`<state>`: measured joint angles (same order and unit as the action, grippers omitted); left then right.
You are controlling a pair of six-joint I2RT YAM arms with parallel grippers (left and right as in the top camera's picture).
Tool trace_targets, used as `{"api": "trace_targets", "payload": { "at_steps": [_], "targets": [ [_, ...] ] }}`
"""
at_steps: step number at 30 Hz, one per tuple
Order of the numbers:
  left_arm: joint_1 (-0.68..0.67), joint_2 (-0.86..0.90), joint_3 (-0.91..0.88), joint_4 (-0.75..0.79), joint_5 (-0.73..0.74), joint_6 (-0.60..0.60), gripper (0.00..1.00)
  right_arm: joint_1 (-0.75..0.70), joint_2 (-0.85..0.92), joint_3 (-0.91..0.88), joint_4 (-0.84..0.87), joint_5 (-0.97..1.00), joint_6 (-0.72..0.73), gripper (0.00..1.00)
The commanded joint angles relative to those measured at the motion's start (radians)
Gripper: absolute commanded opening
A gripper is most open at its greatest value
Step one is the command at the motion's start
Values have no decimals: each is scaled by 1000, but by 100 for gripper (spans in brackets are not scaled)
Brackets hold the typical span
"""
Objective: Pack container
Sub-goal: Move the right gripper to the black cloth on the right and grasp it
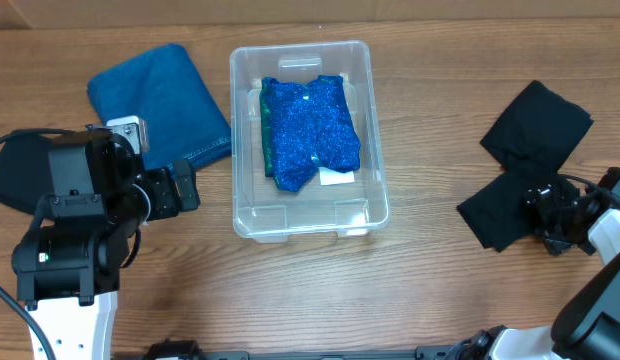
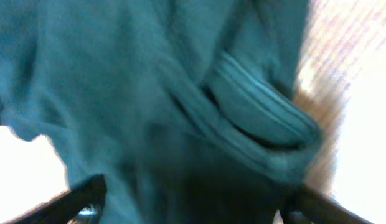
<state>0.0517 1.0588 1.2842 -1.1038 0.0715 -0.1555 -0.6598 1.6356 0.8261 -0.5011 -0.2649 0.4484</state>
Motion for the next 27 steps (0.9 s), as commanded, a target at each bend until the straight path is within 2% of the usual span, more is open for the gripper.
{"api": "trace_targets", "payload": {
  "at_steps": [1, 2, 7, 10, 13, 16, 20, 24, 27],
  "targets": [
    [-6, 2, 20, 0, 8, -10, 100, 2, 40, -14, 14, -112, -7, 9],
    [-6, 2, 20, 0, 8, -10, 100, 2, 40, -14, 14, -126, -7, 4],
    [-6, 2, 20, 0, 8, -10, 100, 4, -20, 15, -28, -323, -91, 4],
    [-6, 2, 20, 0, 8, -10, 100, 23, -150, 87, -108, -408, -135, 4],
    [-6, 2, 20, 1, 7, -10, 100, 109, -329, 216, -188, -425, -173, 4],
    [-6, 2, 20, 1, 7, -10, 100, 269, -450, 350, -197, -424, -239, 4],
    [-6, 2, 20, 0, 8, -10, 100, 653, -498, 505, -196, -325, -495, 4],
    [-6, 2, 20, -10, 8, -10, 100, 1064, -422, 510, -174, -47, -780, 4],
    [-6, 2, 20, -14, 7, -10, 100, 1230, -296, 510, -174, 57, -902, 4]
  ]
}}
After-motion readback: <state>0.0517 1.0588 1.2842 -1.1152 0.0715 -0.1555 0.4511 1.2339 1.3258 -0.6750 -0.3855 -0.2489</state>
